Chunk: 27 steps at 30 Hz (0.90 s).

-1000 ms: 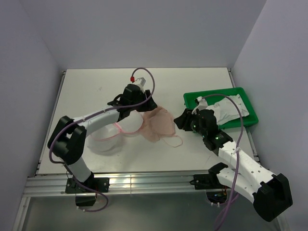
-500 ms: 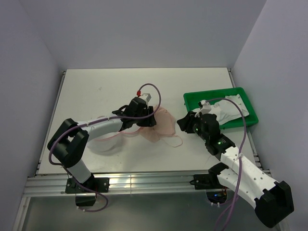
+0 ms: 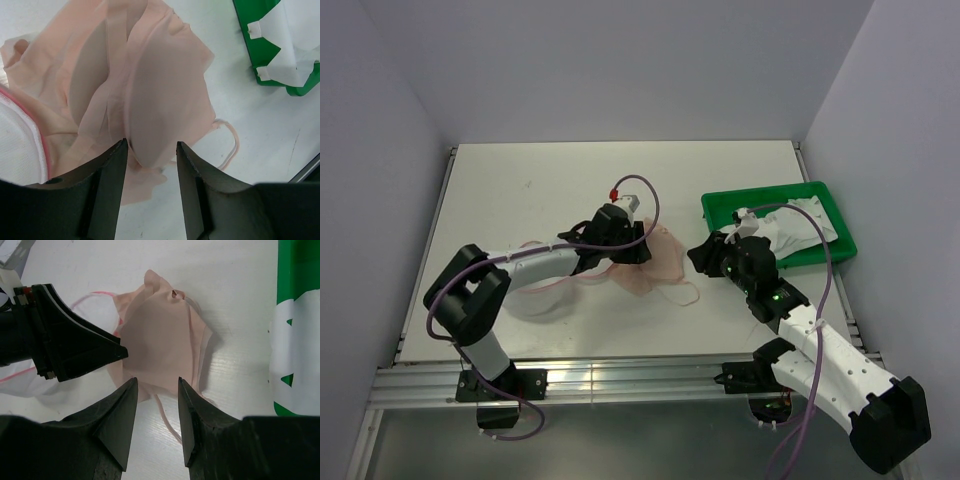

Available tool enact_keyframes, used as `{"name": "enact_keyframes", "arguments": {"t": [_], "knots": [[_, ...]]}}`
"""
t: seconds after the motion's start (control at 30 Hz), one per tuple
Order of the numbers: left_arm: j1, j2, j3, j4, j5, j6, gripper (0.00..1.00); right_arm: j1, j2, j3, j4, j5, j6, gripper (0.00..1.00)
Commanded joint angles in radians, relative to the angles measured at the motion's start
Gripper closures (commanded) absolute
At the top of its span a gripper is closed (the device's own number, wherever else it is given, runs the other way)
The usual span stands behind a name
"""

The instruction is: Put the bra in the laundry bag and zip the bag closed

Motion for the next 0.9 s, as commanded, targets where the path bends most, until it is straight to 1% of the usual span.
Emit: {"name": "enact_keyframes", "arguments": {"t": [0.0,0.07,0.2,0.23,0.27,0.3,0.33,0.4,0.43,0.47,0.5,0.53,0.57,0.6,0.67,0.7,0.77,0.8,0.87], "knots": [[-0.004,0.019,-0.019,0.053,-0.003,-0.017,0.50,0.007,-0.024,0.013,0.037,0.000,0.004,0.55],[-0.004,0.021,-0.028,0.075,-0.014,-0.021,0.50,0.007,-0.030,0.006,0.037,0.000,0.009,0.55],[-0.005,0.029,-0.039,0.090,-0.037,-0.020,0.55,0.007,-0.035,0.000,0.037,-0.007,0.009,0.55],[-0.007,0.026,-0.043,0.101,-0.037,-0.021,0.61,0.007,-0.035,0.000,0.037,-0.007,0.009,0.55],[-0.008,0.012,-0.048,0.107,-0.039,-0.028,0.75,0.007,-0.035,-0.001,0.037,-0.007,0.009,0.55],[-0.010,0.003,-0.052,0.109,-0.046,-0.031,0.95,0.005,-0.036,-0.001,0.037,-0.005,0.008,0.55],[-0.013,-0.008,-0.052,0.101,-0.049,-0.032,1.00,0.007,-0.036,-0.001,0.037,-0.005,0.008,0.55],[-0.016,-0.060,-0.046,0.081,-0.040,-0.035,1.00,0.007,-0.036,0.002,0.037,-0.003,0.004,0.54],[-0.022,-0.110,-0.042,0.061,-0.022,-0.037,1.00,0.007,-0.036,0.003,0.037,-0.003,0.001,0.52],[-0.022,-0.141,-0.034,0.049,-0.010,-0.043,1.00,0.007,-0.042,0.000,0.037,-0.008,-0.012,0.50],[-0.022,-0.172,-0.029,0.038,0.006,-0.048,1.00,0.007,-0.045,-0.001,0.037,-0.020,-0.028,0.46],[-0.022,-0.233,-0.022,0.018,0.038,-0.055,1.00,0.007,-0.050,-0.001,0.038,-0.040,-0.044,0.44],[-0.022,-0.262,0.000,0.014,0.059,-0.061,1.00,0.007,-0.056,0.005,0.040,-0.089,-0.084,0.42],[-0.022,-0.289,0.013,-0.021,0.073,-0.066,1.00,0.007,-0.071,0.008,0.046,-0.117,-0.106,0.39],[-0.022,-0.354,0.046,-0.080,0.092,-0.074,1.00,0.007,-0.099,0.011,0.073,-0.183,-0.137,0.36],[-0.021,-0.372,0.079,-0.101,0.095,-0.074,1.00,0.007,-0.133,0.006,0.119,-0.232,-0.140,0.31],[-0.019,-0.410,0.134,-0.153,0.089,-0.063,1.00,0.011,-0.171,0.008,0.155,-0.267,-0.167,0.24],[-0.015,-0.421,0.148,-0.201,0.089,-0.057,1.00,0.019,-0.199,0.017,0.169,-0.289,-0.181,0.17],[-0.002,-0.438,0.175,-0.238,0.093,-0.057,1.00,0.030,-0.216,0.052,0.190,-0.306,-0.221,0.15]]}}
